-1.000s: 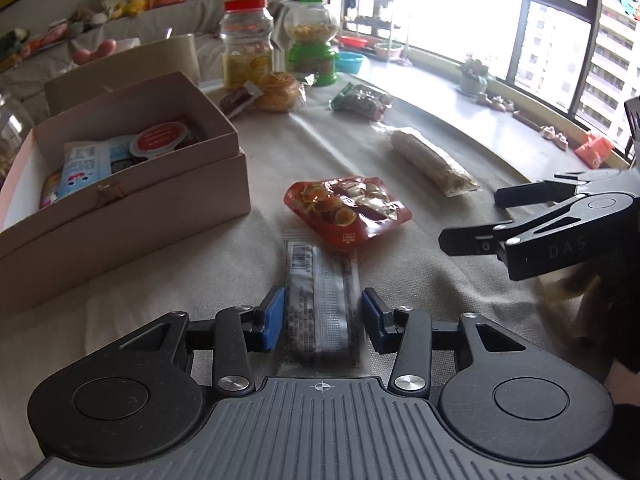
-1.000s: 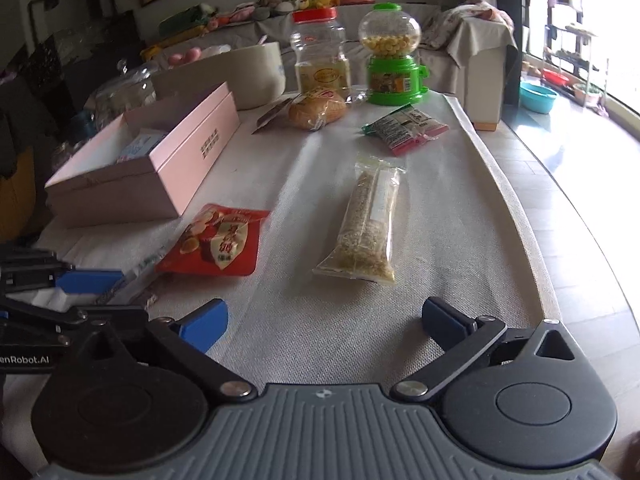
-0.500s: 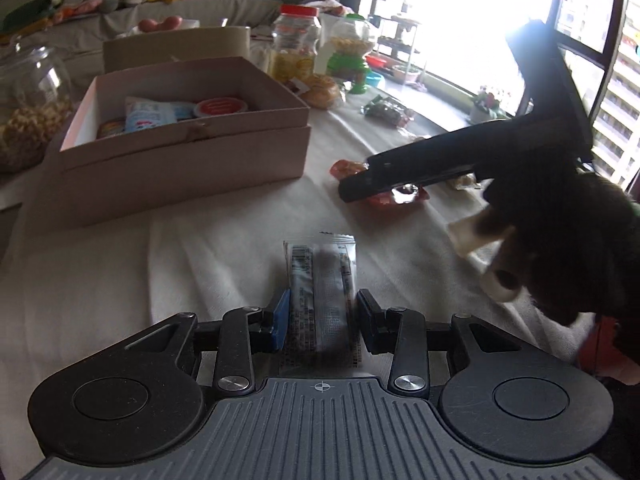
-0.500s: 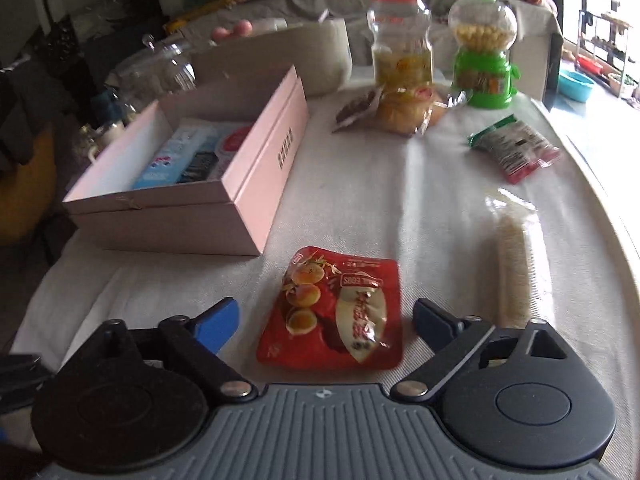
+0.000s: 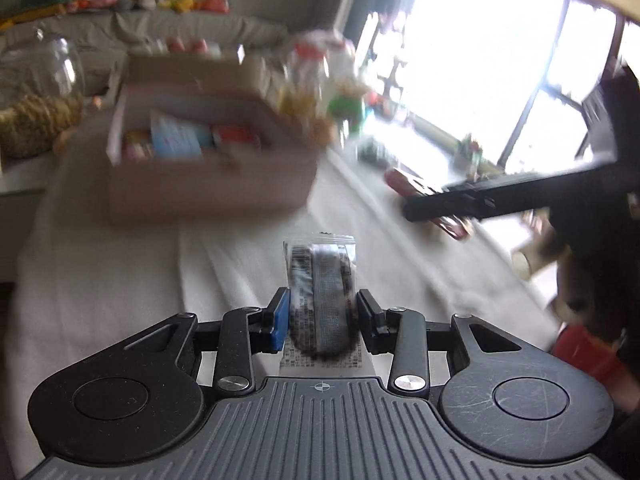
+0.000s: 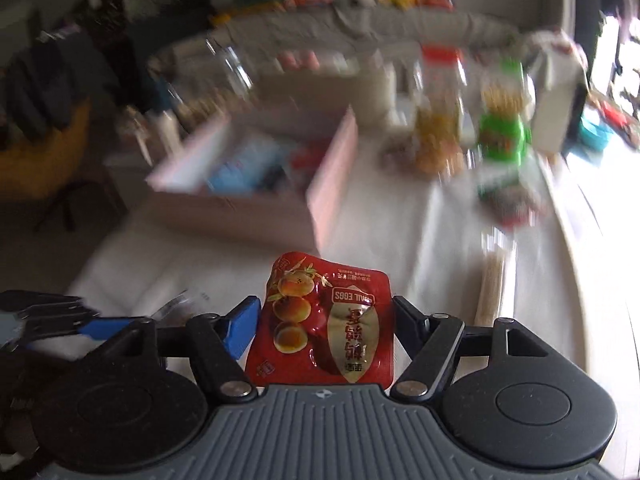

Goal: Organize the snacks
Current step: 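Lower both held snacks into the pink box and open both tools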

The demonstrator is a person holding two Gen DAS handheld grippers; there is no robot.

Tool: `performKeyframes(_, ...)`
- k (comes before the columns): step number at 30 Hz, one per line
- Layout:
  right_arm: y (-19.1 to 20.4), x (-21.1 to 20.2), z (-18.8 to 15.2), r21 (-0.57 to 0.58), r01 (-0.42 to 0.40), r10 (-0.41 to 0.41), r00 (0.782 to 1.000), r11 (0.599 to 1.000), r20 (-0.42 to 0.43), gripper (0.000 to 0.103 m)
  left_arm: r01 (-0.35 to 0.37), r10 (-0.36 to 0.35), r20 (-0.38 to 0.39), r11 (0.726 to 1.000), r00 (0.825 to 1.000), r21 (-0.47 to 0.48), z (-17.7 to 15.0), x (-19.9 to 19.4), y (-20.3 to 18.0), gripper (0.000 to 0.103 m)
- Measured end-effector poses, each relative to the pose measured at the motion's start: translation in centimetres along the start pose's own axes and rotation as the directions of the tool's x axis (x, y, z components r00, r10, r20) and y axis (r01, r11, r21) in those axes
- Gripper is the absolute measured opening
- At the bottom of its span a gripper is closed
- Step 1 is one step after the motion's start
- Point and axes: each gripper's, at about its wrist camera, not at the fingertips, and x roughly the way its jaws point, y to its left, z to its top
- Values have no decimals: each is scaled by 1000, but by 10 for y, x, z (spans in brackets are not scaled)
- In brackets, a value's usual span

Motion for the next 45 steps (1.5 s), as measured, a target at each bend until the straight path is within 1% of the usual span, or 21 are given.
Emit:
performKeyframes(2,9,-23,21,-28,-19,21,998,999,64,71,-8,7,90,1000,996,11,26,-24,5,41)
performKeyframes(4,16,-41,48,-47,-33,39,991,998,127,71,-31,27,181,999,983,18,58,-44,12,41)
performKeyframes(6,21,-52,81,-42,-41,48,981,998,186,71,-62,55,264,998,963,18,91,-56,18,41)
performKeyframes(8,24,-56,117,-27,-46,51,971,999,233,72,-111,105,323,994,940,2,121,-59,24,41)
performKeyframes(10,24,-52,151,-10,-45,46,965,999,258,72,-134,134,353,991,926,-25,148,-51,30,41)
performKeyframes(12,24,-38,179,15,-32,27,964,999,266,72,-134,139,352,990,926,-39,166,-36,37,41)
performKeyframes(14,25,-19,197,21,-6,0,966,1000,258,72,-126,136,336,991,932,-51,175,-12,47,41)
performKeyframes(15,25,-7,202,21,10,-15,969,1000,247,72,-117,132,313,991,940,-65,176,5,54,41)
performKeyframes(17,26,22,209,23,25,-29,979,999,202,72,-87,113,232,989,966,-118,170,44,72,41)
performKeyframes(18,26,35,211,25,28,-32,984,999,173,72,-73,97,168,987,981,-144,165,64,83,41)
performKeyframes(19,27,50,211,27,34,-37,989,999,142,72,-75,89,80,984,993,-162,160,86,93,41)
performKeyframes(20,28,65,211,28,41,-44,993,999,113,72,-93,94,2,982,996,-166,154,106,101,42)
performKeyframes(21,28,79,209,27,50,-52,995,998,87,72,-118,113,-36,981,993,-157,148,120,106,42)
performKeyframes(22,30,92,208,24,58,-59,996,998,64,72,-147,143,-39,980,989,-134,142,127,109,43)
performKeyframes(24,32,117,201,15,65,-65,998,998,18,72,-202,203,-2,975,979,-95,136,131,114,45)
performKeyframes(27,31,151,192,20,67,-66,997,998,-47,72,-232,243,76,965,967,-124,131,118,123,42)
performKeyframes(32,35,202,184,36,70,-65,990,997,-124,72,-184,200,98,971,975,-151,124,98,133,42)
performKeyframes(37,43,237,175,18,24,-19,975,1000,-223,72,-165,189,111,967,976,-192,121,85,135,42)
performKeyframes(41,40,236,172,29,-26,33,965,999,-260,73,-148,175,120,968,977,-205,115,76,130,42)
performKeyframes(43,38,219,174,-5,-59,56,969,998,-241,73,-143,172,120,966,978,-217,114,72,126,42)
performKeyframes(45,29,193,177,-52,-59,49,982,997,-183,75,-129,163,127,961,978,-245,113,66,120,42)
